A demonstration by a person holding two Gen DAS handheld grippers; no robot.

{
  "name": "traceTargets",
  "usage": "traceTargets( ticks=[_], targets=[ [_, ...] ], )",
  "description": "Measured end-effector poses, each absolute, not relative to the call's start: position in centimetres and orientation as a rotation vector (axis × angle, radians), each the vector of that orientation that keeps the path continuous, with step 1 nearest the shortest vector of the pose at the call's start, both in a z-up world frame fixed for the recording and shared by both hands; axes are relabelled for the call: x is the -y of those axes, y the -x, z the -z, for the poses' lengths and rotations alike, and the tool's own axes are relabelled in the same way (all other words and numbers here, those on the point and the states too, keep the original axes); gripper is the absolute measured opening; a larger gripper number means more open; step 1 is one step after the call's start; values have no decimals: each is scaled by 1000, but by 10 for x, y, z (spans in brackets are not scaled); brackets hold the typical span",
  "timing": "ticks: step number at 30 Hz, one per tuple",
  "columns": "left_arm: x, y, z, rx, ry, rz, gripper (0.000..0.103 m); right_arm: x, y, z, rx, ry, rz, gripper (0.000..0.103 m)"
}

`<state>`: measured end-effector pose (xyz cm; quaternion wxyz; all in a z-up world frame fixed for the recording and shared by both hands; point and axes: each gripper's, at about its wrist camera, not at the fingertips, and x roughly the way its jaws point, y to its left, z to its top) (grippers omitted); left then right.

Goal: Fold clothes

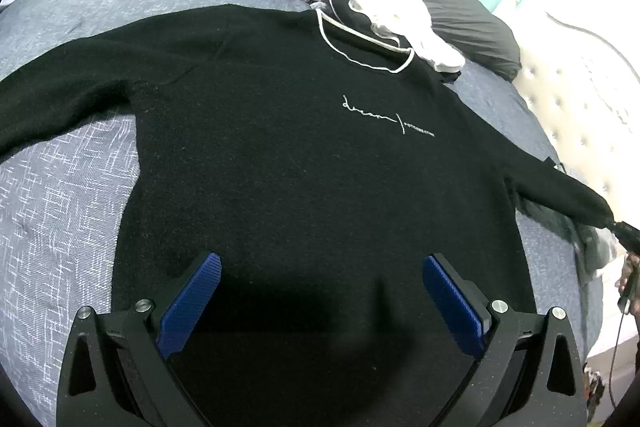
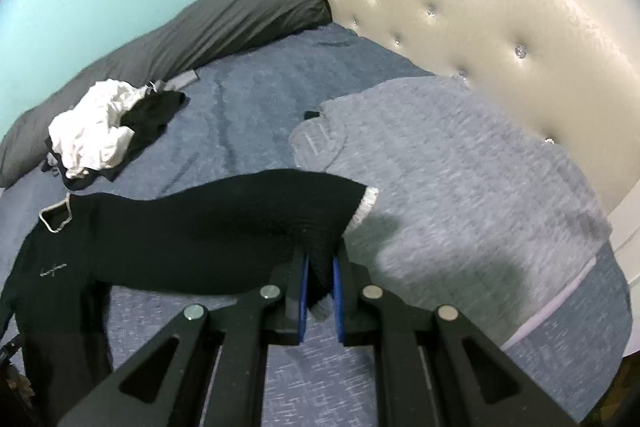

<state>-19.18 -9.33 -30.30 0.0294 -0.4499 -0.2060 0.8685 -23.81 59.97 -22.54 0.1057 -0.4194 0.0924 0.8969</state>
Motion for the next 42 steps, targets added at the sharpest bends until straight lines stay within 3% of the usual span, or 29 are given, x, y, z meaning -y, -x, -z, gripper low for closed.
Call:
traceTargets(
  ticks=[6, 9, 21, 23, 25, 31, 37, 42],
  targets=[
    [94, 191, 303, 631, 1388, -2673, 103, -613, 251, 245, -285, 1336, -2576, 11],
    [95, 192, 304, 636, 1387, -2670, 103, -616, 250, 247, -287, 1368, -2553, 18],
    [91, 192, 303, 631, 1385, -2673, 103, -582, 239, 226, -324, 1325, -2678, 23],
    [90, 192, 304, 625, 1387, -2673, 103, -558, 248, 230, -363, 1383, -2734, 28],
    [89, 193, 304, 618, 1389, -2673, 103, -528, 260, 243, -436, 1494, -2778, 42],
    [89, 193, 304, 613, 1389, -2667, 103, -433, 283, 291, -603, 1768, -2833, 42],
    [90, 193, 304, 609, 1389, -2663, 103, -376, 303, 322, -785, 1807, -2872, 42],
    [91, 192, 306, 611, 1391, -2663, 103, -346, 316, 336, -799, 1835, -2887, 42]
  ],
)
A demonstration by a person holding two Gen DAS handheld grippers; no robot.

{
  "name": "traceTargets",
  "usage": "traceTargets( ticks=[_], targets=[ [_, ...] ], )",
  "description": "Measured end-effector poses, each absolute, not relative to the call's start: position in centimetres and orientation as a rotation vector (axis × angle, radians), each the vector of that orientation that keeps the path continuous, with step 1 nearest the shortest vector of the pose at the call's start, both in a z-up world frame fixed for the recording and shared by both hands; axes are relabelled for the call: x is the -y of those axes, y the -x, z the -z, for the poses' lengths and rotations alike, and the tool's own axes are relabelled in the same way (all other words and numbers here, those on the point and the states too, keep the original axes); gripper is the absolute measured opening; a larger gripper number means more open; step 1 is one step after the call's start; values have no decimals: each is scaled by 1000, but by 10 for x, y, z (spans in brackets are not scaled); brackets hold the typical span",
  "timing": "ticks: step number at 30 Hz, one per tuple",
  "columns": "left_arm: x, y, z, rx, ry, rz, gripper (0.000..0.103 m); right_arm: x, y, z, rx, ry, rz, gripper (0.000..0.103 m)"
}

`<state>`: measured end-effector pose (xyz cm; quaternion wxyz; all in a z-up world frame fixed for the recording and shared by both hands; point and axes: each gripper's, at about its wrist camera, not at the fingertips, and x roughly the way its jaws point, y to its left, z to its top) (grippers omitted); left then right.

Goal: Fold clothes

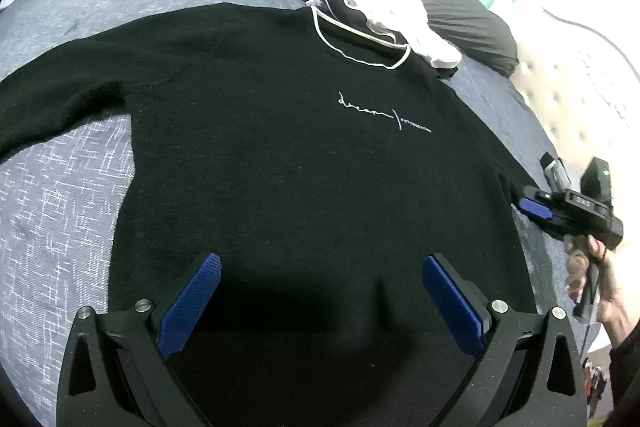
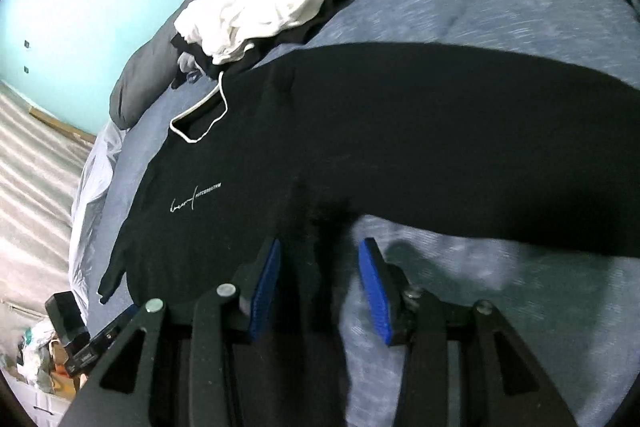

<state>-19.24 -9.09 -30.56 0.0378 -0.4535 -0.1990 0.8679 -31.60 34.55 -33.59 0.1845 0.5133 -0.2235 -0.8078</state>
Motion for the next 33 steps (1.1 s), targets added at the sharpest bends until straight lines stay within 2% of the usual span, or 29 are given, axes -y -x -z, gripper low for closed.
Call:
traceTargets(
  ticks=[2, 4, 5, 17, 21, 25, 27, 30, 33],
  targets=[
    [91, 192, 306, 611, 1391, -2661, 103, -342, 319, 343, 630, -1464, 2271, 36],
    [92, 192, 306, 613, 1390, -2659, 103, -340, 321, 350, 637, -1474, 2266, 9],
    [93, 192, 306, 615, 1390, -2658, 103, -342, 320, 352, 649, -1470, 2271, 5],
    [93, 191, 306, 618, 1392, -2654, 103, -374, 320, 366, 771, -1464, 2285, 5],
    [94, 191, 306, 622, 1392, -2652, 103, -385, 314, 364, 725, -1489, 2344, 5],
    [93, 191, 306, 619, 1393, -2652, 103, -399, 306, 352, 766, -1410, 2359, 6],
    [92, 191, 306, 617, 1393, -2652, 103, -402, 304, 346, 794, -1370, 2357, 9],
    [91, 191, 305, 615, 1392, -2654, 103, -397, 305, 339, 797, -1324, 2349, 19],
    [89, 191, 305, 610, 1393, -2653, 103, -380, 311, 335, 766, -1302, 2336, 19]
  ],
)
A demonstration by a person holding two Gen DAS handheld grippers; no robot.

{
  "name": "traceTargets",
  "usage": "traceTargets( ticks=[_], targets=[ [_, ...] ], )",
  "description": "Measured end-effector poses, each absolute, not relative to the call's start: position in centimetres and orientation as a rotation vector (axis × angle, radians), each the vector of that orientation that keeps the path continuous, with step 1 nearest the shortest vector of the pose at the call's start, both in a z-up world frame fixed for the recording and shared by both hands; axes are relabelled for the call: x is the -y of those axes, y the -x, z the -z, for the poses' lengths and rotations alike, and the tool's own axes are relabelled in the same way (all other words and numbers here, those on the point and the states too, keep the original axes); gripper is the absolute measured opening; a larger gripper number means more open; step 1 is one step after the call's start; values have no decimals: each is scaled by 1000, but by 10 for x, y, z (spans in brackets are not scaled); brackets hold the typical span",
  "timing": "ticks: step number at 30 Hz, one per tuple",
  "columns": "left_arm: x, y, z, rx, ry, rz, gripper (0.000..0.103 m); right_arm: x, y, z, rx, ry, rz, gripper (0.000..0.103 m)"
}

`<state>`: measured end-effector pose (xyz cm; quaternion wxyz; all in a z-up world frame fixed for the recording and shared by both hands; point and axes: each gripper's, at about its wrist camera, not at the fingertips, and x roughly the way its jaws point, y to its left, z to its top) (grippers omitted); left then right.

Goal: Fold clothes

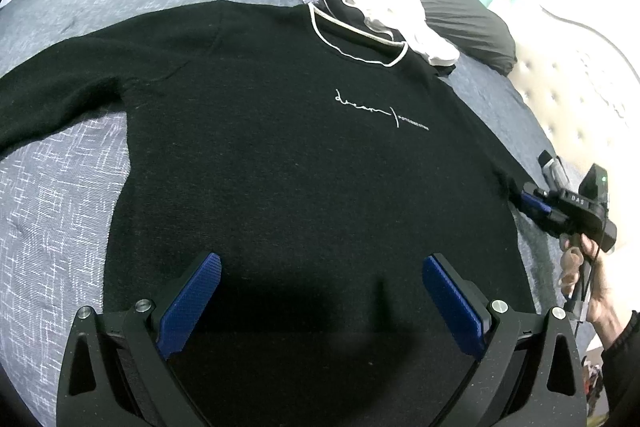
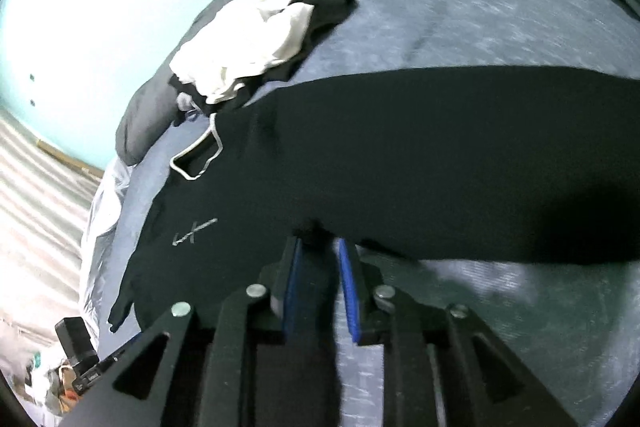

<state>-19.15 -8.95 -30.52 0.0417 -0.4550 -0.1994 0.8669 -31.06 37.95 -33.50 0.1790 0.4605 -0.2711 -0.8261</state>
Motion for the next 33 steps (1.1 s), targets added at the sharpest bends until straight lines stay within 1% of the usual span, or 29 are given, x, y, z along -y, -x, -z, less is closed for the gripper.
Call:
traceTargets(
  ticks=[4, 8, 12, 16, 23, 24, 26, 27, 28, 32, 33],
  targets=[
    [89, 193, 306, 607, 1398, -2650, 103, -353, 320, 333, 691, -1295, 2316, 19],
    [92, 193, 308, 617, 1403, -2647, 103, -337, 329, 342, 579, -1395, 2333, 19],
    [93, 192, 308, 615, 1403, -2643, 103, -346, 330, 347, 556, -1458, 2393, 19],
    [93, 192, 307, 622, 1400, -2641, 103, -374, 318, 337, 637, -1408, 2431, 19],
    [91, 190, 305, 622, 1391, -2639, 103, -461, 277, 294, 702, -1294, 2624, 19],
    [90, 190, 304, 619, 1390, -2638, 103, -478, 271, 287, 704, -1286, 2670, 21],
    [88, 191, 304, 614, 1387, -2638, 103, -510, 259, 274, 730, -1280, 2755, 28],
    [87, 191, 303, 612, 1386, -2638, 103, -525, 254, 268, 754, -1279, 2789, 37],
    [87, 191, 303, 612, 1385, -2639, 103, -539, 249, 263, 786, -1276, 2816, 42],
    [83, 193, 302, 610, 1380, -2630, 103, -588, 227, 244, 827, -1290, 2952, 44],
    [82, 193, 301, 607, 1379, -2630, 103, -597, 222, 241, 826, -1298, 2977, 48]
  ],
)
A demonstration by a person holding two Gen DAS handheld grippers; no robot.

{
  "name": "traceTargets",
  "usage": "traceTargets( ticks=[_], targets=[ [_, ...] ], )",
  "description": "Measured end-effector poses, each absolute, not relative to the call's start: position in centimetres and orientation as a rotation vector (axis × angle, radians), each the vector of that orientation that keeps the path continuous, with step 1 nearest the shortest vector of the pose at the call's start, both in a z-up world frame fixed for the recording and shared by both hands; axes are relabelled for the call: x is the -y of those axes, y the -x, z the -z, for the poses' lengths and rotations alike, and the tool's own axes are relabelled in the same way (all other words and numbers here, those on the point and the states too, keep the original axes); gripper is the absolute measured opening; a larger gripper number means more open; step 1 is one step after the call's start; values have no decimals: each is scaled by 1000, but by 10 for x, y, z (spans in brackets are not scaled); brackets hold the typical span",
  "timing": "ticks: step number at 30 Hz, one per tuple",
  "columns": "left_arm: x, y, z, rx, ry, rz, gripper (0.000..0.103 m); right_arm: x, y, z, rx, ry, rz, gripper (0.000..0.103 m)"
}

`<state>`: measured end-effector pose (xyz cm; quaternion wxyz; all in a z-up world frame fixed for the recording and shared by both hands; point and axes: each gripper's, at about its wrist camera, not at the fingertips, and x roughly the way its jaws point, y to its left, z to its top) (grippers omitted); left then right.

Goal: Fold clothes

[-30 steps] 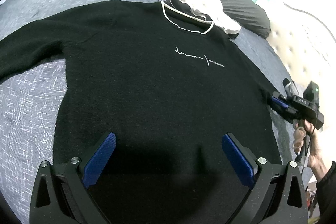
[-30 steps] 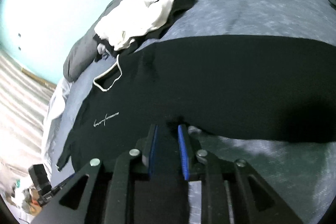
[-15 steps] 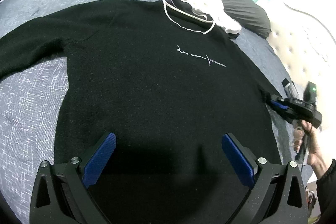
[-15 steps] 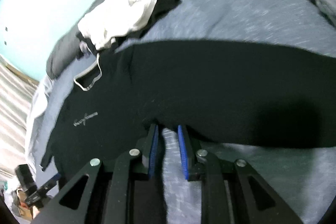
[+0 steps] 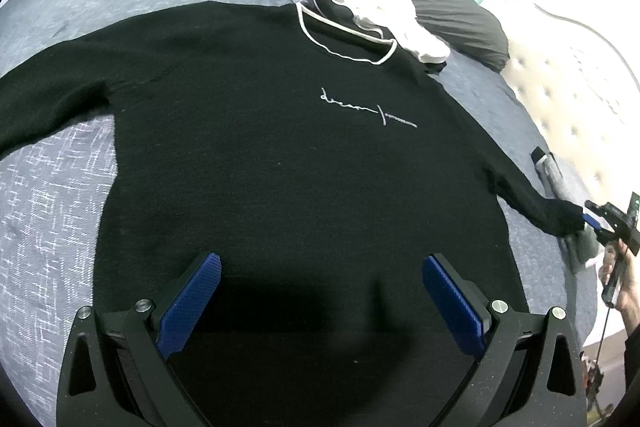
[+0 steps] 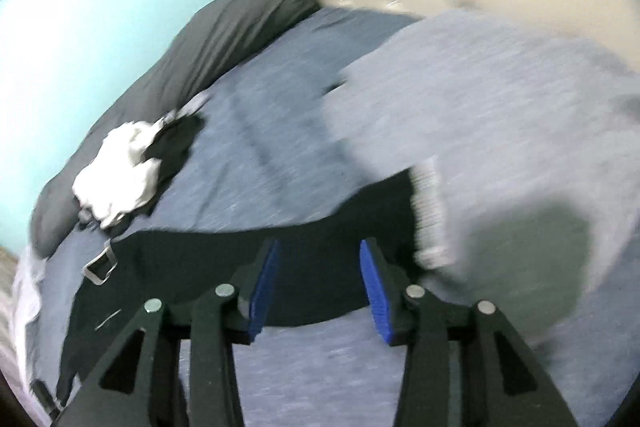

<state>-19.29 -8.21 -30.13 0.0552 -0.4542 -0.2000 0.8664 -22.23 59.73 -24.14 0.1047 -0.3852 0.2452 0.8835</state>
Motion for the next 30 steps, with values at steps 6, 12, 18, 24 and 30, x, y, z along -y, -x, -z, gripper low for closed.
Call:
traceTargets(
  ticks=[6, 12, 18, 24, 30],
  targets=[
    [87, 190, 295, 591, 1377, -2650, 103, -620, 221, 245, -660, 1159, -2544, 48],
    [123, 181, 281, 650, 1348, -2711, 103, -614, 232, 252, -575, 1206, -2546, 48],
    [159, 171, 274, 709, 1332, -2787, 103, -606, 243, 257, -462, 1237, -2520, 47],
    [167, 169, 277, 728, 1339, -2789, 103, -592, 249, 260, -287, 1258, -2454, 8],
    [165, 169, 279, 720, 1343, -2781, 103, -580, 245, 249, -241, 1212, -2506, 4]
  ],
)
